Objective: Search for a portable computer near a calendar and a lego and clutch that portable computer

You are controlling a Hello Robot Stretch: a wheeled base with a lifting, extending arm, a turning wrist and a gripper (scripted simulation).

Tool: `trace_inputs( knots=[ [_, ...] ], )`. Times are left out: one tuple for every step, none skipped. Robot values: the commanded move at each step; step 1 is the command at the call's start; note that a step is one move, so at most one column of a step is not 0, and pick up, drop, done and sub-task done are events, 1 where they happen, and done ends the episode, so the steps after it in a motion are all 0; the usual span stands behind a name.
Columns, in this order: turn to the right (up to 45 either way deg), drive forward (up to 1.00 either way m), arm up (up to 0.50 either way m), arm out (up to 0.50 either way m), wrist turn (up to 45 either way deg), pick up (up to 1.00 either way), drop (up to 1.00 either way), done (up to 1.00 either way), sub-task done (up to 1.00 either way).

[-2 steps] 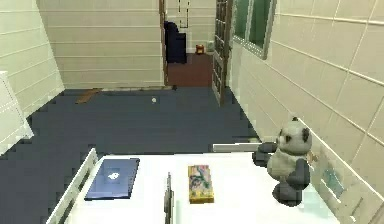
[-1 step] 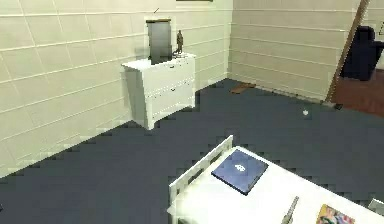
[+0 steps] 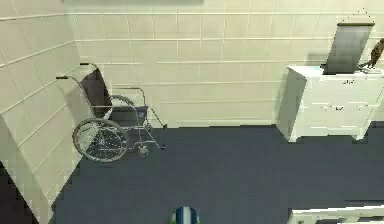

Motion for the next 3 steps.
trace_inputs(
  knots=[
    [-24.0,0.00,0.00,0.00,0.0,0.00,0.00,0.00,0.00],
    [-3.0,0.00,0.00,0.00,0.0,0.00,0.00,0.00,0.00],
    [0.0,0.80,0.00,0.00,0.0,0.00,0.00,0.00,0.00]
  ],
)
